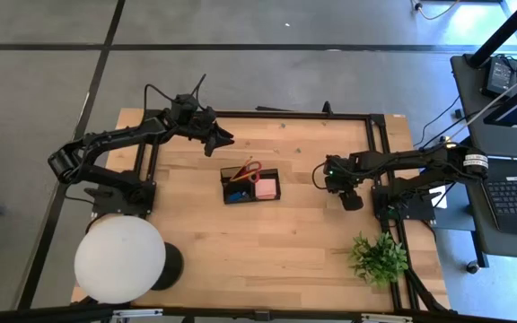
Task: Pick and place office supplies into organizer
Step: Put the pink binder clip into the desk organizer
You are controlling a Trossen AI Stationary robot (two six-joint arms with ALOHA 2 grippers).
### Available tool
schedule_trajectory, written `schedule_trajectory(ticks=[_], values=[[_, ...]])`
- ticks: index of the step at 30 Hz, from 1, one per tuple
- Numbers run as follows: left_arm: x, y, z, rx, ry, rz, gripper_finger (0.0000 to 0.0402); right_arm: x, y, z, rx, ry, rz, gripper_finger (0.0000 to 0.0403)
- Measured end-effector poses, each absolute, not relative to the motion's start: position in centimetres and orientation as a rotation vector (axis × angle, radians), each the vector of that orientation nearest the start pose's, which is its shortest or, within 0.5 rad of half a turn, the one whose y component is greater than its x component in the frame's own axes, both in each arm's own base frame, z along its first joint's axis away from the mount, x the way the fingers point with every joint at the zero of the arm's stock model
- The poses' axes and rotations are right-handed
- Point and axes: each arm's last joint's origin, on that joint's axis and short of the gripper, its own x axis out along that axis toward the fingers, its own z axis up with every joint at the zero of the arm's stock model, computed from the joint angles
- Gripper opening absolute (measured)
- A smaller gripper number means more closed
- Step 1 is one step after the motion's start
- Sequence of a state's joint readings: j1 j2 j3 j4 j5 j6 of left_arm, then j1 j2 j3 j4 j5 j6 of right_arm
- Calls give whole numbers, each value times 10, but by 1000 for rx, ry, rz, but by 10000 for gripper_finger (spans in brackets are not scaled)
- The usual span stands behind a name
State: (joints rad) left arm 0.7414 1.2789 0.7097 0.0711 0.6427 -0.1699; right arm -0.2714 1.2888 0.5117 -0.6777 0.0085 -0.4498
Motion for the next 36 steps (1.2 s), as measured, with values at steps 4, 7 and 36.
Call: schedule_trajectory(ticks=[4, 7, 36], values=[[205, 165, 231, -486, 377, 130, 147, 168, -47, 132, -170, 1457, 105, 178], [205, 165, 231, -485, 377, 130, 147, 169, -47, 132, -171, 1453, 104, 147], [205, 164, 231, -485, 376, 129, 147, 199, -57, 162, -193, 1298, -47, 65]])
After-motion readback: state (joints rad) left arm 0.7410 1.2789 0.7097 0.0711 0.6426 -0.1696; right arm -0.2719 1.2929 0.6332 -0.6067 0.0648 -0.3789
